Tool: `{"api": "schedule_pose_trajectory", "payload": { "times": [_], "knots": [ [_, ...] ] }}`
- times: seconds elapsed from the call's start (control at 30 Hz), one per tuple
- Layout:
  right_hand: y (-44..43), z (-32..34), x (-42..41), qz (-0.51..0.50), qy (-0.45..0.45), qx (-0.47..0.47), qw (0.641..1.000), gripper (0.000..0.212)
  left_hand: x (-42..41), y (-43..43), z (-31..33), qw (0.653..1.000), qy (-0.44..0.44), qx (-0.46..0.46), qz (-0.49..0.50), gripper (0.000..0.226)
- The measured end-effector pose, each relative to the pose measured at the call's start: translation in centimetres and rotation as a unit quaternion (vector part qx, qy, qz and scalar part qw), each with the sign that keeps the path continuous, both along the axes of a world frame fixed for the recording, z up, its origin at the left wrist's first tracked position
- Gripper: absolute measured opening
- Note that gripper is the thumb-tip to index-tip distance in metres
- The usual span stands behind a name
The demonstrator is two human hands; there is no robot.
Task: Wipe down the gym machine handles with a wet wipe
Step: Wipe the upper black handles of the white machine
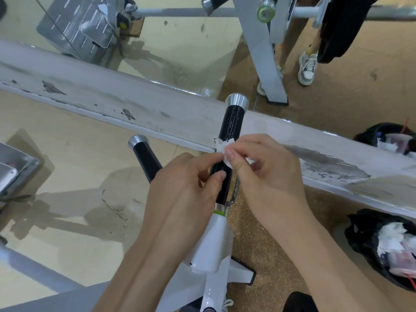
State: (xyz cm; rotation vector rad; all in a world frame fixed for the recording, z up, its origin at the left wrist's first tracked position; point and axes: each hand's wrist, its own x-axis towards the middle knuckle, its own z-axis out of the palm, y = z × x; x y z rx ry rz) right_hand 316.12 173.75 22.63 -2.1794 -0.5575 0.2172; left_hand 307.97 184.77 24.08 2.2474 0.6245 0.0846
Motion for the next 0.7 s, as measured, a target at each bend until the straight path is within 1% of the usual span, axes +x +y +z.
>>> {"api": "schedule_pose_trajectory", "payload": {
  "times": [0.07,0.1,0.17,0.27,0.3,0.37,0.47,0.53,0.63,0.7],
  "knots": [
    [-0.1,0.1,0.2,0.009,0.047,0.007,0.999,0.016,0.2,0.1,-0.2,0.999,-0.004,-0.026,0.021,0.022],
    [0.0,0.1,0.5,0.001,0.048,0.015,0.999,0.017,0.2,0.2,-0.2,0.999,-0.003,-0.039,0.024,0.024],
    [0.4,-0.1,1.0,-0.010,0.011,0.010,1.000,0.015,0.1,0.2,-0.1,0.998,0.005,-0.056,0.020,0.028],
    [1.5,-0.5,2.3,0.003,-0.052,-0.051,0.997,0.013,0.3,0.4,0.3,0.997,0.018,-0.071,0.017,0.032],
    [1.8,-0.5,3.0,-0.008,-0.051,-0.059,0.997,0.013,0.4,0.4,0.3,0.997,0.022,-0.072,0.019,0.032],
    [2.0,-0.2,4.0,-0.029,-0.030,-0.040,0.998,0.013,0.6,0.2,0.4,0.997,0.028,-0.063,0.025,0.032],
    [1.0,0.2,2.2,-0.014,0.028,-0.014,0.999,0.016,0.6,-0.1,0.7,0.998,0.035,-0.041,0.023,0.031],
    [1.1,-0.2,1.3,-0.002,0.017,-0.007,1.000,0.020,0.7,-0.1,0.6,0.998,0.028,-0.038,0.028,0.029],
    [2.5,-0.7,3.7,-0.049,-0.008,-0.012,0.999,0.017,1.0,-0.1,0.6,0.998,0.040,-0.033,0.029,0.028],
    [2.8,-0.6,4.4,-0.057,-0.007,-0.004,0.998,0.015,1.1,0.0,0.7,0.998,0.050,-0.027,0.027,0.027]
  ]
}}
